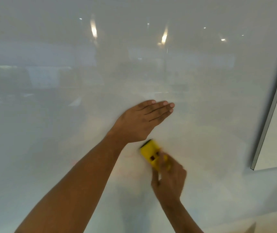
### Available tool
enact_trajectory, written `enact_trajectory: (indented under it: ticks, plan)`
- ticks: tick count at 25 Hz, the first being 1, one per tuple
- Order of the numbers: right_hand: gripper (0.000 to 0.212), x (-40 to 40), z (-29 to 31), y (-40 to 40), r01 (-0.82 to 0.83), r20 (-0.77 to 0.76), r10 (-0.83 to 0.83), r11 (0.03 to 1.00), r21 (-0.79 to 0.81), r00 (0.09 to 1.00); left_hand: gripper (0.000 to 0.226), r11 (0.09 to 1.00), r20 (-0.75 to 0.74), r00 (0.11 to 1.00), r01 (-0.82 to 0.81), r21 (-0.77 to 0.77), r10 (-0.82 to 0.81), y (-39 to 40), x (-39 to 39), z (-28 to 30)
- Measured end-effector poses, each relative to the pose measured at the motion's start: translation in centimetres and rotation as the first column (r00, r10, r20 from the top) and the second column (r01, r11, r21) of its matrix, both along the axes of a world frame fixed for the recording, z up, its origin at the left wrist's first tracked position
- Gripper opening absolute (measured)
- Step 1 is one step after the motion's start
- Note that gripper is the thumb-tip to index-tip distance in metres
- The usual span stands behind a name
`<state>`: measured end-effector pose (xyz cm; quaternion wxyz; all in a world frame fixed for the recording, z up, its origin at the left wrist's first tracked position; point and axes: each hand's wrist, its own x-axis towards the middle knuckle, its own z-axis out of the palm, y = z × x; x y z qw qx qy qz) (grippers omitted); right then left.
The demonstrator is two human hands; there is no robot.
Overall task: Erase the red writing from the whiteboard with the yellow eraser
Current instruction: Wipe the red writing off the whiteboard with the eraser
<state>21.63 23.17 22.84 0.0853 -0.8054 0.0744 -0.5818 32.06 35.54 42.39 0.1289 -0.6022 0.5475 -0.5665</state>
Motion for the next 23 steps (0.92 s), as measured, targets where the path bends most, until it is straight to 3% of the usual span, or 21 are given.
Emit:
enact_trajectory:
  ticks: [1, 2, 3, 4, 5, 6, 7, 9, 10, 12, 13, 14, 16, 17, 18, 20, 21, 22, 23]
  plan:
    - [0.064, 0.1, 0.9, 0.1, 0.001, 0.041, -0.010, 0.977, 0.213, 0.999, 0.068, 1.000, -0.005, 1.000, -0.008, -0.013, 0.008, 0.6, 0.1, 0.1]
    - [0.064, 0.4, 0.9, 0.9, 0.003, 0.044, -0.015, 0.963, 0.270, 0.999, 0.067, 1.000, -0.006, 1.000, -0.009, -0.026, 0.009, 1.1, 0.1, 0.1]
    - [0.065, 0.5, -0.2, 2.6, -0.028, -0.004, 0.029, 0.991, 0.134, 1.000, 0.066, 0.999, -0.005, 1.000, -0.006, -0.034, 0.005, 1.5, 0.1, 0.1]
    - [0.068, 0.5, -1.6, 3.9, -0.088, -0.067, 0.081, 0.991, -0.103, 0.994, 0.065, 0.999, -0.001, 1.000, -0.005, -0.039, 0.005, 1.8, 0.0, 0.1]
    - [0.072, 0.3, -2.5, 4.2, -0.128, -0.108, 0.101, 0.949, -0.286, 0.989, 0.064, 0.999, 0.005, 1.000, -0.009, -0.044, 0.010, 2.1, 0.0, 0.1]
    - [0.073, 0.5, -2.5, 3.8, -0.141, -0.109, 0.109, 0.928, -0.345, 0.988, 0.064, 0.998, 0.004, 1.000, -0.017, -0.052, 0.017, 2.6, 0.1, 0.0]
    - [0.070, 0.7, -1.7, 3.8, -0.118, -0.097, 0.096, 0.959, -0.257, 0.991, 0.063, 0.998, -0.002, 1.000, -0.024, -0.064, 0.024, 3.2, 0.2, 0.0]
    - [0.061, 1.3, 0.6, 4.8, -0.121, -0.049, 0.125, 0.989, 0.082, 0.991, 0.063, 0.995, -0.015, 0.999, -0.044, -0.090, 0.042, 4.7, 0.5, -0.1]
    - [0.062, 1.6, 0.6, 5.8, -0.116, -0.032, 0.119, 0.990, 0.085, 0.992, 0.064, 0.994, -0.021, 0.999, -0.049, -0.097, 0.047, 5.4, 0.5, 0.0]
    - [0.076, 1.6, -1.0, 7.3, -0.127, -0.034, 0.123, 0.947, -0.294, 0.992, 0.064, 0.994, -0.026, 0.998, -0.051, -0.100, 0.049, 6.9, 0.5, -0.1]
    - [0.080, 1.8, -0.9, 6.7, -0.135, -0.044, 0.128, 0.902, -0.409, 0.991, 0.062, 0.994, -0.027, 0.998, -0.051, -0.101, 0.048, 7.6, 0.6, -0.1]
    - [0.079, 2.0, -0.5, 6.3, -0.121, -0.046, 0.112, 0.898, -0.423, 0.993, 0.060, 0.993, -0.030, 0.998, -0.055, -0.104, 0.052, 8.2, 0.7, -0.2]
    - [0.068, 2.4, 1.8, 6.3, -0.121, -0.021, 0.119, 0.986, -0.119, 0.993, 0.056, 0.990, -0.040, 0.997, -0.072, -0.120, 0.067, 9.3, 1.0, 0.0]
    - [0.066, 2.7, 2.0, 6.6, -0.122, 0.004, 0.123, 0.991, -0.048, 0.992, 0.055, 0.989, -0.042, 0.997, -0.073, -0.131, 0.068, 9.6, 1.0, 0.0]
    - [0.068, 2.8, 1.0, 7.4, -0.111, 0.007, 0.114, 0.980, -0.165, 0.993, 0.055, 0.988, -0.045, 0.997, -0.074, -0.137, 0.069, 9.8, 1.0, 0.0]
    - [0.081, 2.4, -0.3, 7.4, -0.157, -0.048, 0.155, 0.831, -0.534, 0.987, 0.055, 0.986, -0.048, 0.995, -0.091, -0.141, 0.085, 9.9, 1.0, -0.1]
    - [0.083, 2.4, -0.1, 7.0, -0.156, -0.052, 0.155, 0.792, -0.591, 0.987, 0.055, 0.985, -0.046, 0.994, -0.100, -0.143, 0.095, 9.9, 1.0, -0.2]
    - [0.080, 2.7, 0.5, 6.6, -0.133, -0.023, 0.144, 0.830, -0.542, 0.989, 0.055, 0.983, -0.044, 0.994, -0.105, -0.147, 0.100, 10.0, 1.0, -0.1]
    - [0.076, 2.9, 1.3, 6.6, -0.130, 0.010, 0.146, 0.909, -0.396, 0.989, 0.055, 0.981, -0.045, 0.994, -0.110, -0.157, 0.104, 10.0, 1.1, -0.2]
